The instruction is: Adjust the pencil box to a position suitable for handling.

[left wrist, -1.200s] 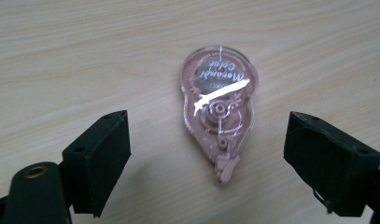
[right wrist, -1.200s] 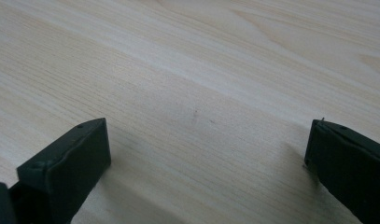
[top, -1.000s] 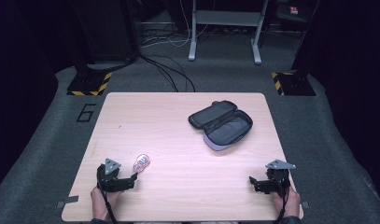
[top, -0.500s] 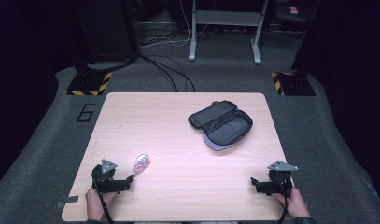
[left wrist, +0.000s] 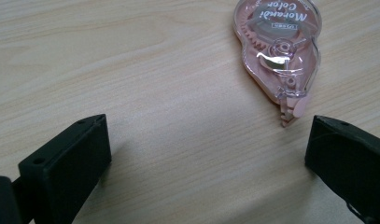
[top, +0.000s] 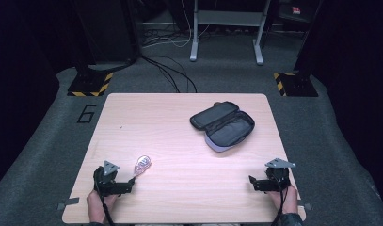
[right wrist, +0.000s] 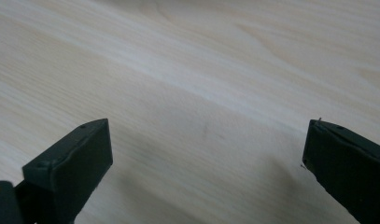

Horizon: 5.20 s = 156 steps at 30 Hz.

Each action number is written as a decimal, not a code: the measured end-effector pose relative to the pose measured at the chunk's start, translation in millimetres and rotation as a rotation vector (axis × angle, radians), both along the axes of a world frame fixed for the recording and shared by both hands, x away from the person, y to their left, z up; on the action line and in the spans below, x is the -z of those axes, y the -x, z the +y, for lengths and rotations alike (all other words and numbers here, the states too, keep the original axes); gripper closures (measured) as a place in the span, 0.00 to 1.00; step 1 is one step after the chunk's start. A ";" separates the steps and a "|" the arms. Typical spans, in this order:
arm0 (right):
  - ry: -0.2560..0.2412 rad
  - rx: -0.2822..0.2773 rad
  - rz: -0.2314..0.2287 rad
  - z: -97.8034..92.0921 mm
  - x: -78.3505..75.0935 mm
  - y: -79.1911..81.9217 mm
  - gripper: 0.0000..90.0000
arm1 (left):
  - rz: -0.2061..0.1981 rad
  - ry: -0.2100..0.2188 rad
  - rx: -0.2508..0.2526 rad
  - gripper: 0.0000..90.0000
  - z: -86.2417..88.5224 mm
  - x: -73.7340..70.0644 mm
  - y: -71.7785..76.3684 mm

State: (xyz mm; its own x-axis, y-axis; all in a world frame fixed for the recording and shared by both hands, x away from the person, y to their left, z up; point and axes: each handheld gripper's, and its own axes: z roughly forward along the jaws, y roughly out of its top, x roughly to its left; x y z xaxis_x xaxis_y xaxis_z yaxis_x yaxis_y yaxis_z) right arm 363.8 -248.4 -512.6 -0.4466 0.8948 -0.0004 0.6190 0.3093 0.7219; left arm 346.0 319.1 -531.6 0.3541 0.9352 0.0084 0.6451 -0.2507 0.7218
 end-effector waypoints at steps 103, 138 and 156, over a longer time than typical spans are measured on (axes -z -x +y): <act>-0.060 0.205 0.010 27.8 -43.6 -139.2 0.67 | -0.003 0.006 0.006 0.01 -1.7 0.2 -0.9; -0.165 0.131 0.098 42.0 -15.7 -116.7 0.79 | -0.006 0.009 0.007 0.01 -1.9 0.3 -1.0; -0.191 0.099 0.138 36.5 -12.9 -156.0 0.77 | -0.005 0.008 0.007 0.01 -1.9 0.3 -0.9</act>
State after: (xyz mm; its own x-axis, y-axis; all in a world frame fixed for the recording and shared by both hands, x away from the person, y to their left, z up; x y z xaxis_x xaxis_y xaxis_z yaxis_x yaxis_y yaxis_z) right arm 519.8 -211.9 -499.7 -0.3406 0.9122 0.2277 0.7361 0.1081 0.6682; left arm 346.9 317.2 -531.8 0.3603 0.9328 0.0025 0.6396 -0.2490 0.7272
